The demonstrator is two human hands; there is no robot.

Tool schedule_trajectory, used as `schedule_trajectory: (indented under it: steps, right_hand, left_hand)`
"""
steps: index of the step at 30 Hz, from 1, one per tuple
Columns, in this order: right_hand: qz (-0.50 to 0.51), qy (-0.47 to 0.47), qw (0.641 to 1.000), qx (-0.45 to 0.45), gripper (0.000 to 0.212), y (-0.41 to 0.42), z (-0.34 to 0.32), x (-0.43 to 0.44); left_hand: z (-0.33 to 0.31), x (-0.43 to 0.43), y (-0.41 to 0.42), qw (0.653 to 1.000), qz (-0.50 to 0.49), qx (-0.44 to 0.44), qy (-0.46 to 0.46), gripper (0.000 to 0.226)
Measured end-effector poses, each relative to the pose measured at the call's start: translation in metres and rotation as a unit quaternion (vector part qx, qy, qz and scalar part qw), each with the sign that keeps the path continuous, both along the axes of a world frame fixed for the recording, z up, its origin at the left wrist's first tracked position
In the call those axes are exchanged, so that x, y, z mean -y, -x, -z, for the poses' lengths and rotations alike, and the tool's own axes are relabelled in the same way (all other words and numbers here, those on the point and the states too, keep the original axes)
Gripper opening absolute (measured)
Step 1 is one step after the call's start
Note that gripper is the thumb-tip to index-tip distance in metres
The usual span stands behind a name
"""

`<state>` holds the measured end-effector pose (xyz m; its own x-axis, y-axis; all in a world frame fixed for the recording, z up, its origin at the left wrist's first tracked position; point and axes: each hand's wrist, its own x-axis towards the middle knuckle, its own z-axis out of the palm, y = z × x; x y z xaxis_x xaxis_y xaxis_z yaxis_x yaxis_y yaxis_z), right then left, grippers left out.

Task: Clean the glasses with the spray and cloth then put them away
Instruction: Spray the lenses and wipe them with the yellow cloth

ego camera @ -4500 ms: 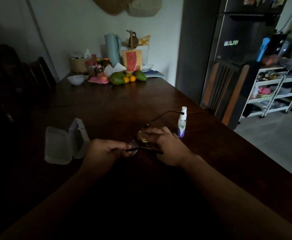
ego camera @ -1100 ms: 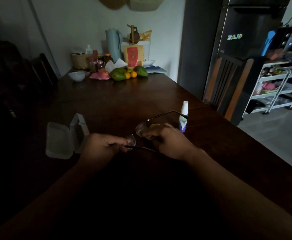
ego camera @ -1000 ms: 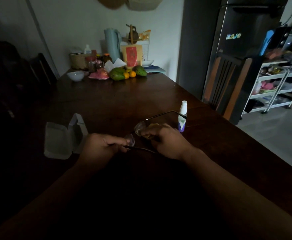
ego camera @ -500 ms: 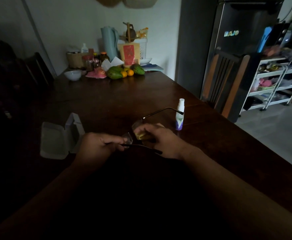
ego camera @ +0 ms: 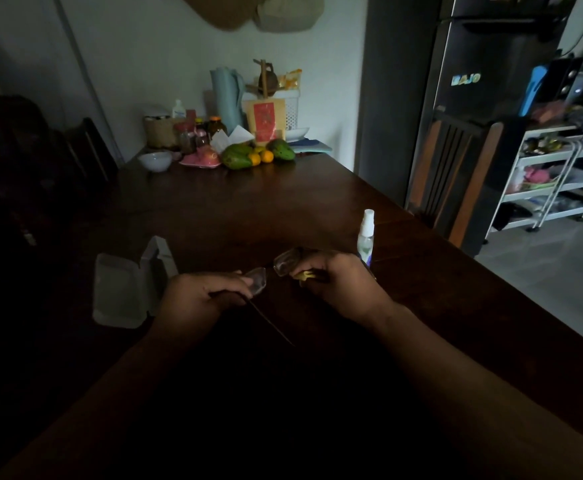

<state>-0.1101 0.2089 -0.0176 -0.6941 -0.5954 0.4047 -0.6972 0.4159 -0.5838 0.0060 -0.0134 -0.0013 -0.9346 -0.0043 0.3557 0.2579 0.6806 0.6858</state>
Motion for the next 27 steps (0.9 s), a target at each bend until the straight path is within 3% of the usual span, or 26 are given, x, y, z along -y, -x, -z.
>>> schedule_trajectory:
  steps: [6, 9, 13, 17, 21, 27]
  right_hand:
    - [-0.019, 0.089, 0.995, 0.040, 0.023, -0.011, -0.003, 0.006]
    - [-0.014, 0.137, 0.989, 0.052, 0.020, -0.015, -0.005, 0.010]
    - [-0.015, 0.148, 0.988, 0.044, 0.020, -0.018, -0.005, 0.015]
    - [-0.044, 0.096, 0.994, 0.006, 0.028, -0.020, -0.004, 0.018]
    - [-0.105, 0.015, 0.988, -0.115, 0.028, -0.023, -0.002, 0.024]
    - [-0.119, -0.106, 0.980, -0.120, 0.039, -0.023, 0.002, 0.026]
  left_hand:
    - [-0.012, 0.000, 0.001, 0.995, 0.021, 0.074, 0.069, 0.033]
    - [-0.011, -0.003, 0.000, 0.997, -0.049, 0.047, 0.032, 0.021]
    - [-0.005, -0.005, 0.004, 0.993, -0.097, 0.043, -0.048, 0.028]
    - [0.002, -0.010, 0.008, 0.983, -0.122, -0.014, -0.135, 0.024]
    - [0.007, -0.012, 0.010, 0.975, -0.130, -0.013, -0.179, 0.034]
    - [0.012, -0.005, 0.013, 0.965, -0.133, 0.001, -0.227, 0.022]
